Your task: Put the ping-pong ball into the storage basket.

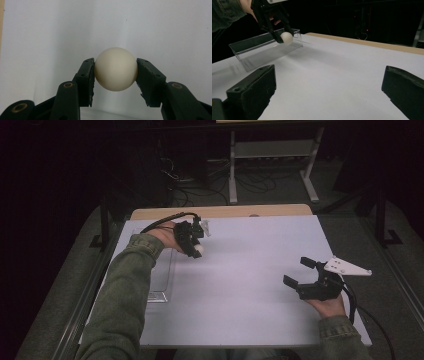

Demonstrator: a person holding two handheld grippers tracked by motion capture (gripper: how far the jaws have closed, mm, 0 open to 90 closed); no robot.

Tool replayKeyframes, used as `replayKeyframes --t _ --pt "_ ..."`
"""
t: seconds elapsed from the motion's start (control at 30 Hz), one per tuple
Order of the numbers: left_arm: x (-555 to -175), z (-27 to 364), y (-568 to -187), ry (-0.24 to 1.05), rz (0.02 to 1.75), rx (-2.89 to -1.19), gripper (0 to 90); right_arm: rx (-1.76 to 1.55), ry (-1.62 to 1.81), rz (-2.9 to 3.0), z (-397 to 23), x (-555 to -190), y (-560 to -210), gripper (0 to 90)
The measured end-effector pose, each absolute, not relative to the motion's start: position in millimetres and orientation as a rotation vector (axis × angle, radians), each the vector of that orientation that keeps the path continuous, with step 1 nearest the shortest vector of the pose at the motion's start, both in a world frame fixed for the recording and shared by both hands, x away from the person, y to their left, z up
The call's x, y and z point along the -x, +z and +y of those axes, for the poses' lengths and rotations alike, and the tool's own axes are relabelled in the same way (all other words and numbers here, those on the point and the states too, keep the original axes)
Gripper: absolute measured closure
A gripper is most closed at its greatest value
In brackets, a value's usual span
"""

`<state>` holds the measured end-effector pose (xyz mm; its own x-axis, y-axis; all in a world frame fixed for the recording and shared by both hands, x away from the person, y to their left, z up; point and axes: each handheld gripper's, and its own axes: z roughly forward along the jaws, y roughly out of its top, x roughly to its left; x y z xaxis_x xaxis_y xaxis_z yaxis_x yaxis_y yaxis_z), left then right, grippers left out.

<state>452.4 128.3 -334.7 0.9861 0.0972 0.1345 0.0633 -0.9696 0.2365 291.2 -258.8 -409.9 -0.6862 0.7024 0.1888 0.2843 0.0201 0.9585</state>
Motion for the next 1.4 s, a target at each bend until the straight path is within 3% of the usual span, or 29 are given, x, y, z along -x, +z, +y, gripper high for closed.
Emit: replayKeyframes --t 1.4 --pt "-422.6 132.1 -270.2 0.285 0.073 -2.961 50.7 -0.993 1.704 1.978 -258.6 -291.1 -408.6 0.0"
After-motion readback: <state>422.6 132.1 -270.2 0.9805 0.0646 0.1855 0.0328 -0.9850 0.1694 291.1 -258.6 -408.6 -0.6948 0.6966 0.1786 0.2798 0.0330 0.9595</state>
